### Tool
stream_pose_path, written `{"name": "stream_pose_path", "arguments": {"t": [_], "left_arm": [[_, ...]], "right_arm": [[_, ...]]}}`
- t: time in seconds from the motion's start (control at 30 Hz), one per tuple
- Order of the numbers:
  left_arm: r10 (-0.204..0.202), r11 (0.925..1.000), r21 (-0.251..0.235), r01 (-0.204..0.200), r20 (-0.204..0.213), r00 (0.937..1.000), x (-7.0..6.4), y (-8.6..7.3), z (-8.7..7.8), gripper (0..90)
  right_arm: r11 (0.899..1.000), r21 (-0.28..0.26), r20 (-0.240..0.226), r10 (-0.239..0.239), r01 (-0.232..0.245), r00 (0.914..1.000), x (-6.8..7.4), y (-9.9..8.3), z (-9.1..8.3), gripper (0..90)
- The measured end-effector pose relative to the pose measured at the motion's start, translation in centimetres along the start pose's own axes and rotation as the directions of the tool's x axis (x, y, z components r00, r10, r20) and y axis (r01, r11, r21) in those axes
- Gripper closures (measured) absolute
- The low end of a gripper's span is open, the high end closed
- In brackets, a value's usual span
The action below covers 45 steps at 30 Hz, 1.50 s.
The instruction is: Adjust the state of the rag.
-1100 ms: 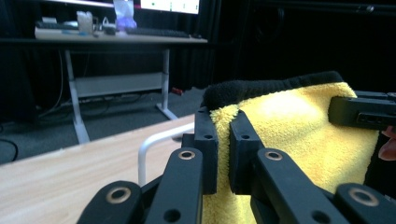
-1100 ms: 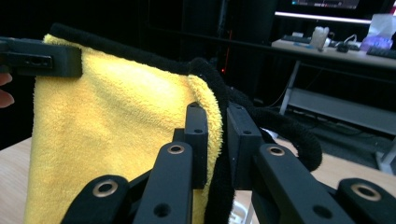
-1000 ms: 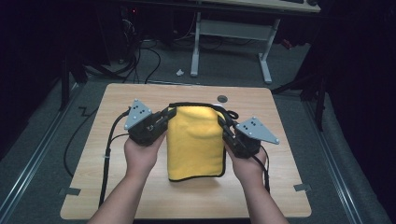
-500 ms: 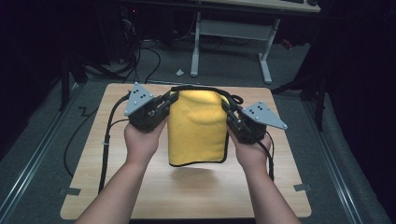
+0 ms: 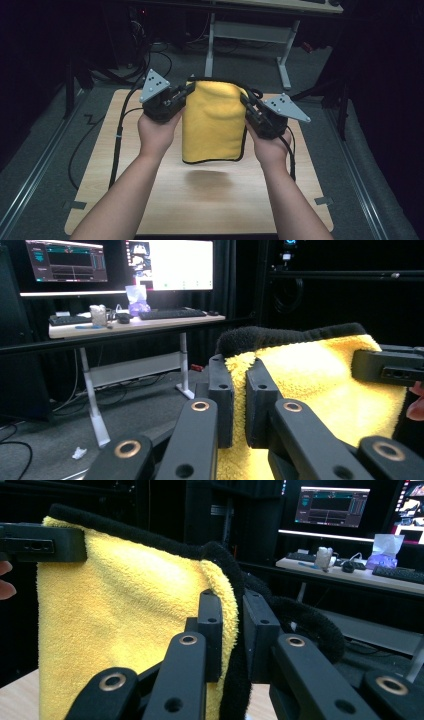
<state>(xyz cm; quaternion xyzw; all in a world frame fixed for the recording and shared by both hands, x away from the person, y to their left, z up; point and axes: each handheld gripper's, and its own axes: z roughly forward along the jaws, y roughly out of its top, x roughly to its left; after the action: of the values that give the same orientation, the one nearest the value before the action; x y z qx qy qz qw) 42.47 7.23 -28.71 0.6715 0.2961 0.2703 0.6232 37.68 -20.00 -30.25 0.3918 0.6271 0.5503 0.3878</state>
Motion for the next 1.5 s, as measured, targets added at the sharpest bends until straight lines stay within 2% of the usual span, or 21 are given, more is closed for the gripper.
{"name": "stream_pose_path", "arguments": {"t": [0.07,0.13,0.3,0.47,0.53,0.6,0.63,0.67,0.73,0.77,0.83,0.93,1.0,1.13,1.23,1.4,1.5], "left_arm": [[0.012,0.9999,0.001,-0.012,-0.007,0.9999,0.3,0.2,0.6,84.5],[0.005,1.0,0.005,-0.005,-0.001,1.0,0.7,0.3,1.2,84.6],[0.001,1.0,-0.002,-0.001,-0.016,0.9999,1.5,0.2,2.7,84.6],[-0.008,0.9999,0.011,0.008,-0.028,0.9996,2.6,-0.1,4.8,84.5],[-0.001,1.0,0.007,0.001,-0.027,0.9996,2.9,-0.2,5.6,84.5],[0.007,0.9997,0.026,-0.006,-0.032,0.9995,3.1,-0.4,6.5,84.5],[0.026,0.9987,0.044,-0.025,-0.035,0.999,3.2,-0.4,6.9,84.5],[0.081,0.995,0.061,-0.078,-0.048,0.9955,3.4,-0.5,7.4,84.5],[0.11,0.9878,0.117,-0.103,-0.06,0.9921,3.8,-1.0,8.2,84.5],[0.115,0.9855,0.132,-0.106,-0.068,0.991,4.1,-1.2,8.5,84.4],[0.116,0.9835,0.149,-0.103,-0.081,0.99,4.6,-1.7,9.0,84.4],[0.097,0.9815,0.174,-0.08,-0.093,0.9909,5.3,-2.4,9.7,84.3],[0.1,0.9801,0.18,-0.083,-0.09,0.9909,5.7,-2.8,10.0,83.9],[0.076,0.9739,0.22,-0.058,-0.074,0.9944,6.1,-4.0,10.6,83.3],[0.058,0.9651,0.258,-0.042,-0.056,0.9967,6.6,-5.0,10.9,82.7],[0.04,0.9509,0.309,-0.024,-0.045,0.9982,6.9,-7.0,11.0,82.7],[0.017,0.9431,0.333,-0.005,-0.032,0.9993,7.2,-8.1,11.1,82.6]], "right_arm": [[1.0,-0.001,0.0,0.001,-0.001,1.0,-0.4,0.2,0.5,81.3],[1.0,0.001,-0.001,0.006,-0.006,1.0,-0.8,0.3,1.0,81.3],[1.0,-0.001,0.0,0.018,-0.018,0.9998,-1.8,0.4,2.7,81.3],[1.0,0.007,0.012,-0.003,0.003,0.9999,-3.0,0.4,4.4,81.2],[1.0,0.011,0.013,0.002,-0.002,0.9999,-3.6,0.4,5.0,81.2],[1.0,0.025,0.019,0.002,-0.002,0.9998,-4.2,0.3,5.8,81.2],[0.999,0.041,0.026,0.003,-0.004,0.9997,-4.5,0.3,6.2,81.2],[0.998,0.056,0.03,0.012,-0.014,0.9995,-4.7,0.3,6.6,81.2],[0.996,0.086,0.036,0.002,-0.005,0.9994,-5.1,0.2,7.6,81.2],[0.995,0.1,0.03,0.002,-0.005,0.9995,-5.3,0.0,8.1,81.2],[0.993,0.117,0.024,-0.029,0.026,0.9993,-5.3,-0.3,8.9,81.2],[0.989,0.139,0.018,-0.05,0.047,0.9986,-5.2,-0.8,9.9,81.1],[0.988,0.145,0.015,-0.061,0.058,0.998,-5.2,-1.1,10.3,81.0],[0.981,0.187,0.011,-0.057,0.054,0.9983,-5.5,-2.0,11.1,80.9],[0.975,0.217,0.005,-0.046,0.044,0.9989,-5.7,-2.8,11.5,80.8],[0.964,0.26,-0.016,-0.058,0.06,0.9982,-5.7,-4.3,12.1,80.4],[0.953,0.298,-0.023,-0.041,0.046,0.9989,-5.8,-5.2,12.5,79.6]]}}
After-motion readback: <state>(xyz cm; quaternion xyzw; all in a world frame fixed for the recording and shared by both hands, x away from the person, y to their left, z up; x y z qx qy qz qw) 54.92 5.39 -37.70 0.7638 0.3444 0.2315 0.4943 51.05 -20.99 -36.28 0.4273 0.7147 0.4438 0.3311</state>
